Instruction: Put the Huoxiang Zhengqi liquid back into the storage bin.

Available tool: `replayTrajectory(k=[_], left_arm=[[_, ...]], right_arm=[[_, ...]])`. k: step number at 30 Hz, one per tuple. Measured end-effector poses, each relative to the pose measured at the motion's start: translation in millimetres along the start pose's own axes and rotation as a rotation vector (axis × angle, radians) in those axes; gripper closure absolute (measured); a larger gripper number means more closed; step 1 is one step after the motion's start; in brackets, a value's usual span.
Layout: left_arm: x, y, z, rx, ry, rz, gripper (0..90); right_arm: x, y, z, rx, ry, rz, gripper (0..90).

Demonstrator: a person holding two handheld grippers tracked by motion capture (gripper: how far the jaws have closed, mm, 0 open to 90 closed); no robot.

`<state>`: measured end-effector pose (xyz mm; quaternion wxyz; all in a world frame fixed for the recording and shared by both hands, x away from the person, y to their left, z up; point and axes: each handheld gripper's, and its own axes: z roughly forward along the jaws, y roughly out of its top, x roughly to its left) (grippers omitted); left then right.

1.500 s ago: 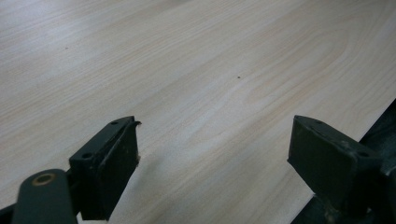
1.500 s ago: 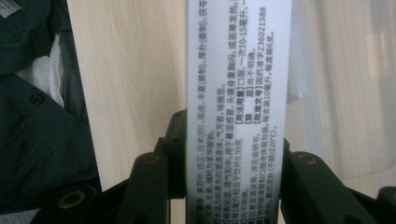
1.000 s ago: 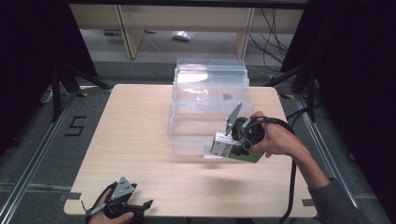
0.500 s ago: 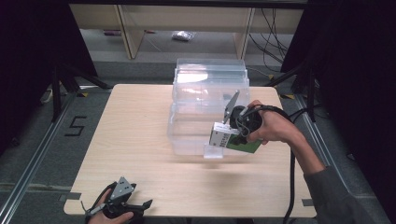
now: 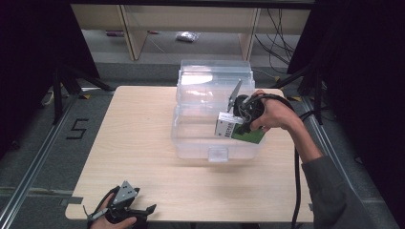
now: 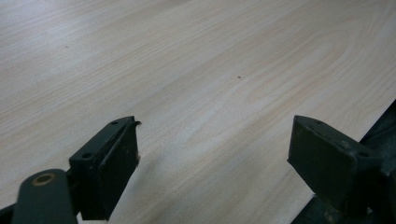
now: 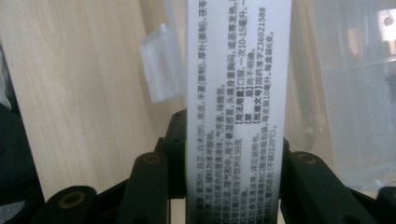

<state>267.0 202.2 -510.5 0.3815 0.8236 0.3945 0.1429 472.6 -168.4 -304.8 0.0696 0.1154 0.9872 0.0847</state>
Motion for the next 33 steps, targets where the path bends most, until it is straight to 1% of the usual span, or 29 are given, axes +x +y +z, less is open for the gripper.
replayTrajectory(k=[1,4,6,7,8,9,10,11,12,13,14,15,16,17,18,19,20,21,22,23,24,26,27,28,29,30,31,33], left_arm=[[-0.6,0.0,-0.2,0.002,-0.001,-0.003,15.5],[-0.5,-0.5,0.4,-0.005,-0.002,-0.001,15.5],[0.0,-0.1,-0.1,-0.002,-0.002,-0.001,15.5],[0.0,-0.1,0.0,0.002,0.0,0.001,15.4],[0.0,-0.1,0.0,0.002,0.0,0.001,15.5],[-0.3,-0.5,0.7,0.001,-0.001,0.0,15.4],[-0.3,-0.5,0.7,0.001,-0.001,0.0,15.5],[-0.4,-0.3,0.7,0.0,-0.001,-0.002,15.5],[-0.9,-0.4,0.7,-0.003,-0.003,-0.004,15.4],[-0.7,-0.6,1.0,-0.003,-0.008,0.0,15.5],[-0.3,-0.6,0.2,0.01,-0.006,0.001,15.5],[-0.4,-0.6,0.2,0.01,-0.005,-0.001,15.5],[-0.4,-0.6,0.2,0.01,-0.005,-0.001,15.5],[-0.4,-0.2,0.0,0.009,-0.014,0.009,15.5],[-1.0,-0.2,0.6,0.001,-0.017,0.009,15.5],[-1.3,-0.4,0.9,-0.002,-0.018,0.005,15.5],[-1.3,-0.7,0.6,0.0,-0.016,0.0,15.5],[-1.3,-0.7,0.6,0.0,-0.016,0.0,15.4],[-0.7,-0.6,0.4,-0.001,-0.016,0.0,15.4],[-0.7,-0.6,0.4,-0.001,-0.016,0.0,15.5],[-1.2,-0.5,0.5,-0.002,-0.018,0.002,15.5],[-1.1,-0.5,0.4,0.002,-0.019,-0.001,15.5],[-0.2,-0.2,-0.1,0.011,-0.02,0.01,15.4],[-0.2,-0.2,-0.1,0.011,-0.02,0.01,15.4],[-0.5,-0.2,0.1,0.007,-0.018,0.012,15.5],[-0.5,-0.2,0.1,0.007,-0.018,0.012,15.5],[-1.1,-0.3,0.1,0.0,-0.016,0.0,15.5],[-1.1,0.0,-0.8,0.005,-0.016,0.001,15.5]], right_arm=[[-2.8,-0.2,1.6,0.001,-0.002,0.012,64.8],[-10.4,-0.6,6.2,-0.003,0.003,0.002,64.7],[-11.9,-0.9,7.3,-0.004,0.002,0.001,64.8],[-15.6,-1.5,10.4,0.001,0.0,0.013,64.7],[-15.6,-1.5,10.4,0.001,0.0,0.013,64.7],[-19.3,-2.1,13.1,0.0,0.004,0.003,64.7],[-19.3,-2.1,13.1,0.0,0.004,0.003,64.7],[-23.3,-2.8,15.8,-0.021,-0.002,-0.018,64.8],[-23.4,-3.0,16.1,-0.018,-0.005,-0.012,64.8],[-24.7,-3.0,17.1,-0.019,-0.009,-0.017,64.8],[-25.9,-3.1,18.4,-0.018,-0.007,-0.022,64.8],[-25.8,-3.4,18.8,-0.005,0.0,0.005,64.8],[-25.8,-3.4,18.8,-0.005,0.0,0.005,64.8],[-28.4,-3.5,20.0,0.001,-0.001,0.016,64.8],[-30.4,-3.9,21.3,-0.01,0.006,0.021,64.8],[-31.2,-3.9,22.2,-0.003,0.005,0.031,64.8],[-34.3,-4.0,23.7,-0.009,0.004,0.008,64.8],[-34.3,-4.0,23.7,-0.009,0.004,0.008,64.8],[-38.1,-3.9,28.0,0.002,-0.003,0.016,64.8],[-39.4,-3.9,30.1,0.002,0.003,0.013,64.8],[-41.4,-3.5,32.9,0.013,0.001,0.0,64.8],[-42.0,-3.6,35.8,0.018,0.002,0.02,64.8],[-43.5,-3.8,37.9,0.014,0.002,0.017,64.8],[-43.5,-3.8,37.9,0.014,0.002,0.017,64.8],[-44.6,-4.3,41.9,0.015,0.004,0.022,64.8],[-44.6,-4.3,41.9,0.015,0.004,0.022,64.8],[-46.3,-5.2,47.1,0.024,0.017,0.021,64.7],[-47.1,-5.6,48.9,0.021,0.018,0.023,64.7]])
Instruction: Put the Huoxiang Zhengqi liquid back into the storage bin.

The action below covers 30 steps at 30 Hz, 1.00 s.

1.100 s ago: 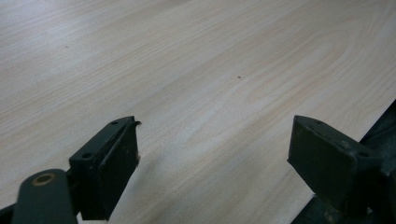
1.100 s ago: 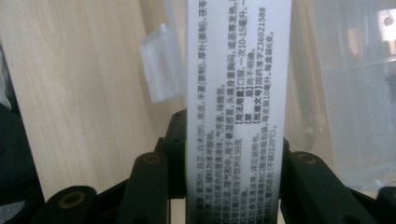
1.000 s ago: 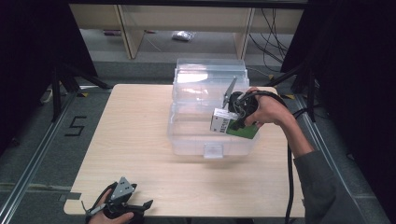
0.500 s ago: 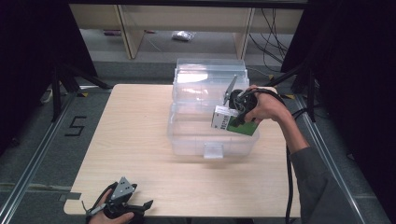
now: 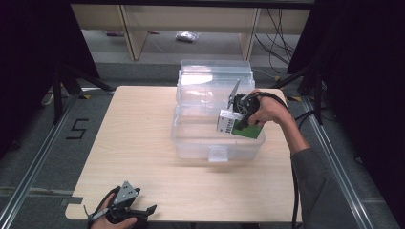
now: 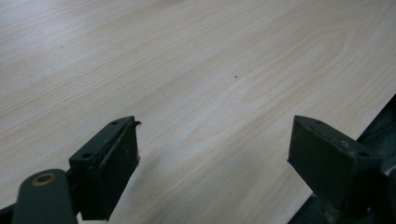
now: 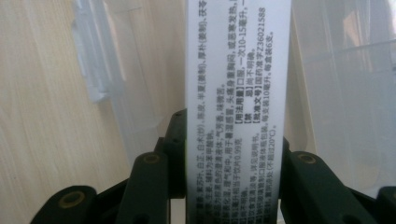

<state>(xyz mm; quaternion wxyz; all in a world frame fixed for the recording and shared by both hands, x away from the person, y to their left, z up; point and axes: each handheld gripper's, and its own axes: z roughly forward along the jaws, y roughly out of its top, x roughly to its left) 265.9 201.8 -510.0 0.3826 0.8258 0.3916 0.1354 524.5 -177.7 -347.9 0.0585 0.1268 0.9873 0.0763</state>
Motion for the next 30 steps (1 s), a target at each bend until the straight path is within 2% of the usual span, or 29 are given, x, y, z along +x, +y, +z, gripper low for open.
replayTrajectory(k=[1,2,3,4,5,6,8,11,12,13,14,18,19,23,25,28,29,30], left_arm=[[0.0,0.1,-0.1,-0.001,-0.003,0.004,15.5],[0.0,0.1,-0.1,-0.001,-0.003,0.004,15.5],[-0.5,-0.2,0.2,-0.003,0.0,0.002,15.5],[0.0,-0.4,0.8,-0.007,-0.003,-0.003,15.4],[0.1,-0.1,0.5,-0.005,-0.003,-0.004,15.4],[0.5,0.2,-0.2,0.006,-0.001,0.007,15.4],[-0.3,-0.1,0.7,-0.004,0.001,0.003,15.4],[0.4,-0.2,0.7,0.0,-0.001,0.004,15.5],[0.4,0.1,0.3,0.006,0.001,0.014,15.4],[-0.7,0.0,0.7,-0.003,-0.001,0.004,15.4],[-0.5,0.1,0.3,0.0,0.001,0.006,15.4],[0.6,0.4,0.2,0.004,-0.001,0.016,15.5],[-0.1,0.0,0.7,-0.003,0.0,0.008,15.5],[0.2,0.1,0.2,0.004,0.003,0.008,15.5],[0.7,-0.1,0.8,0.002,-0.003,0.015,15.4],[0.5,0.3,0.1,0.006,0.004,0.013,15.5],[0.6,0.3,0.2,0.005,0.002,0.018,15.5],[-0.1,0.0,0.9,-0.001,0.001,0.009,15.5]], right_arm=[[-2.9,-1.0,5.2,-0.006,0.005,-0.008,64.8],[-1.3,-1.9,6.9,0.007,0.005,0.024,64.8],[-1.3,-1.9,6.9,0.007,0.005,0.024,64.8],[-4.0,-1.3,11.5,0.017,0.017,-0.001,64.8],[-4.0,-1.8,12.7,0.019,0.011,0.01,64.8],[-5.3,-1.7,14.5,0.02,0.007,-0.003,64.7],[-5.3,-2.1,17.4,0.021,0.023,-0.004,64.7],[-5.2,-3.2,20.6,0.019,0.024,0.001,64.7],[-4.0,-5.4,23.4,0.017,0.029,0.03,64.7],[-5.9,-6.3,25.3,0.009,0.034,0.002,64.7],[-5.9,-6.7,26.3,0.017,0.036,-0.001,64.7],[-5.8,-8.9,33.6,0.014,0.049,0.005,64.7],[-4.9,-9.2,34.6,0.019,0.053,0.024,64.7],[-4.5,-10.2,39.5,0.024,0.053,0.021,64.7],[-4.6,-10.0,42.1,0.034,0.059,-0.007,64.7],[-3.3,-10.6,43.1,0.028,0.06,0.007,64.7],[-5.9,-11.4,44.6,0.012,0.059,-0.035,64.6],[-3.2,-12.0,44.8,0.028,0.062,-0.003,64.6]])
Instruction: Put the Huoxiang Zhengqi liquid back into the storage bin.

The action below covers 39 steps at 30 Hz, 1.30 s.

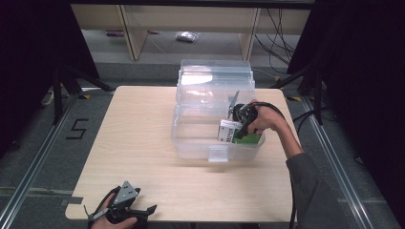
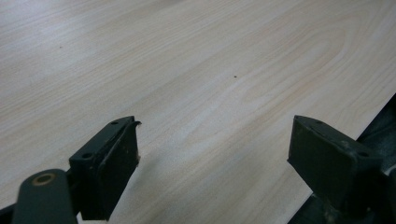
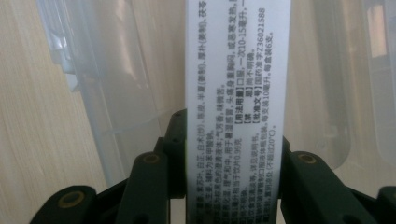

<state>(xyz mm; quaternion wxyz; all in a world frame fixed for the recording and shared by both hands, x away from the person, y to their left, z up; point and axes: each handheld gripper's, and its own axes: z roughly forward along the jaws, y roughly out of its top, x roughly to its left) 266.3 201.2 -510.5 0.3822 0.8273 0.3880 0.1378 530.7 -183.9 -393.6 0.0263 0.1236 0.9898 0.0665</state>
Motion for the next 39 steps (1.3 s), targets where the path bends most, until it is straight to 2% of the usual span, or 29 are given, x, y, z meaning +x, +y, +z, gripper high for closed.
replayTrajectory(k=[2,6,7,8,10,12,14,17,20,21,25,26,28,29,30,31,32,35,39], left_arm=[[0.5,0.3,-0.8,0.007,0.004,0.002,15.5],[-0.3,-0.3,0.8,-0.008,-0.002,-0.005,15.5],[0.8,-0.2,0.0,0.005,-0.002,0.003,15.4],[0.9,0.1,-0.2,0.005,0.0,0.005,15.5],[0.8,0.0,0.0,0.006,-0.003,0.011,15.5],[0.2,-0.3,0.1,0.006,-0.001,-0.003,15.5],[0.9,0.0,0.0,0.005,0.0,0.005,15.5],[0.8,0.0,0.0,0.01,-0.001,0.009,15.5],[0.7,0.0,0.0,0.005,-0.001,0.007,15.4],[0.1,-0.2,0.6,-0.002,-0.004,0.0,15.5],[1.0,0.0,-0.1,0.006,0.0,0.004,15.4],[0.9,0.1,0.0,0.006,0.0,0.007,15.4],[0.3,-0.2,0.0,0.007,0.0,0.0,15.4],[0.5,0.0,-0.2,0.008,0.0,-0.001,15.5],[1.0,0.2,-0.2,0.009,0.001,0.007,15.4],[1.0,0.2,-0.2,0.009,0.001,0.007,15.5],[1.1,0.2,0.0,0.009,-0.004,0.018,15.5],[0.4,-0.1,0.0,0.007,0.002,-0.001,15.5],[0.4,-0.1,0.0,0.009,-0.002,0.004,15.4]], right_arm=[[-1.5,-1.1,1.9,0.003,0.006,-0.017,64.6],[0.2,-2.7,4.8,0.009,0.007,-0.004,64.5],[-0.8,-3.1,5.7,0.007,0.01,-0.026,64.5],[-0.2,-3.5,6.8,0.008,0.005,-0.015,64.4],[-0.6,-4.2,8.2,0.008,0.007,-0.027,64.4],[-0.9,-4.8,9.9,0.01,0.01,-0.041,64.3],[0.6,-5.4,10.5,0.018,-0.001,-0.023,64.3],[0.3,-5.7,11.6,0.019,0.01,-0.045,64.2],[0.4,-5.8,12.4,0.025,0.008,-0.044,64.2],[1.8,-5.6,12.4,0.033,0.006,-0.026,64.1],[1.2,-4.7,14.3,0.033,0.013,-0.049,64.1],[3.0,-5.0,14.2,0.04,0.005,-0.02,64.1],[2.3,-4.0,16.9,0.048,0.019,-0.056,63.8],[2.1,-3.9,17.6,0.048,0.02,-0.06,63.7],[3.6,-3.9,17.5,0.053,0.008,-0.041,63.5],[0.4,-3.8,19.3,0.048,0.012,-0.078,63.3],[4.1,-3.6,18.7,0.063,0.027,-0.04,62.9],[2.8,-3.4,18.6,0.051,0.03,-0.066,61.2],[5.3,-4.1,4.6,0.016,0.039,-0.036,56.4]])
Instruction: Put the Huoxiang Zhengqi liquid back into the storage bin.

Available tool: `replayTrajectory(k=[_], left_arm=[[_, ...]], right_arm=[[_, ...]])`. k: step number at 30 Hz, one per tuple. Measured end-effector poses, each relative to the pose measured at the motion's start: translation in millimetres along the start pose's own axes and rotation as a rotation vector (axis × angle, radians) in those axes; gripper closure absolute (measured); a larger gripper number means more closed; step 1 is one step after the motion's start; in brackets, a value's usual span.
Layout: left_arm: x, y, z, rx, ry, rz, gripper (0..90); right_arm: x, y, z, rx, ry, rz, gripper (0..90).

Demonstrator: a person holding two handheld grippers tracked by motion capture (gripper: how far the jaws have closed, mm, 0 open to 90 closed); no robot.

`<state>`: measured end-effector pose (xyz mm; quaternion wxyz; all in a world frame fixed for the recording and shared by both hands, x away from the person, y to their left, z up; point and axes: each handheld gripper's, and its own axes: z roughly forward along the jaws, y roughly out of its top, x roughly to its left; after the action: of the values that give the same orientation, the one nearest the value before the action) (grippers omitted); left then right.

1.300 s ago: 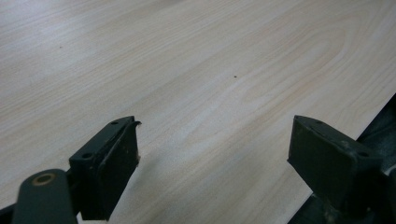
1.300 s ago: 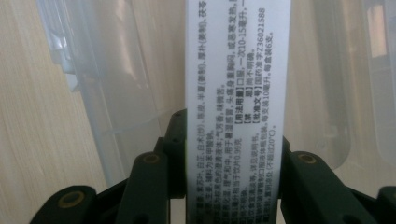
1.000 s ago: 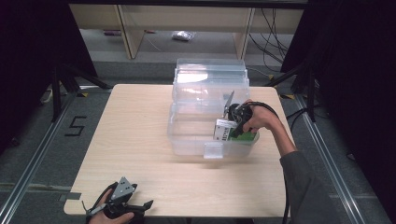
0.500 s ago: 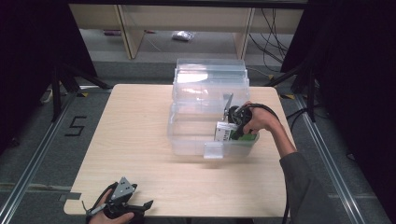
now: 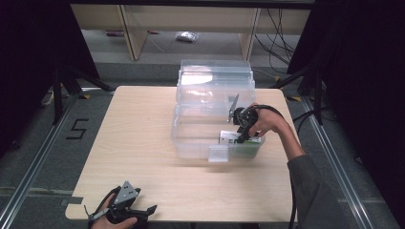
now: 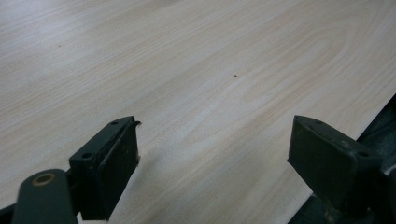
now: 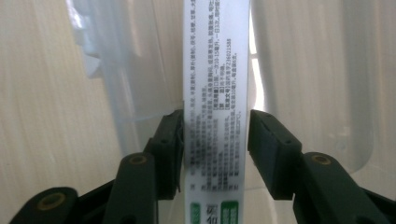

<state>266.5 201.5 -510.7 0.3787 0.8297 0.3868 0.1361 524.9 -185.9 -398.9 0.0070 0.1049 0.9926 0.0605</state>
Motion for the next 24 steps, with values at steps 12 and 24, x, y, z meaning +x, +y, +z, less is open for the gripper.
replayTrajectory(k=[12,24], left_arm=[[-0.2,0.2,0.5,0.001,0.004,-0.004,15.5],[0.1,0.1,0.4,0.002,0.002,-0.002,15.5]], right_arm=[[2.6,-14.3,-26.3,-0.129,-0.036,0.106,50.0],[14.5,-15.0,-41.6,-0.233,-0.087,0.156,37.6]])
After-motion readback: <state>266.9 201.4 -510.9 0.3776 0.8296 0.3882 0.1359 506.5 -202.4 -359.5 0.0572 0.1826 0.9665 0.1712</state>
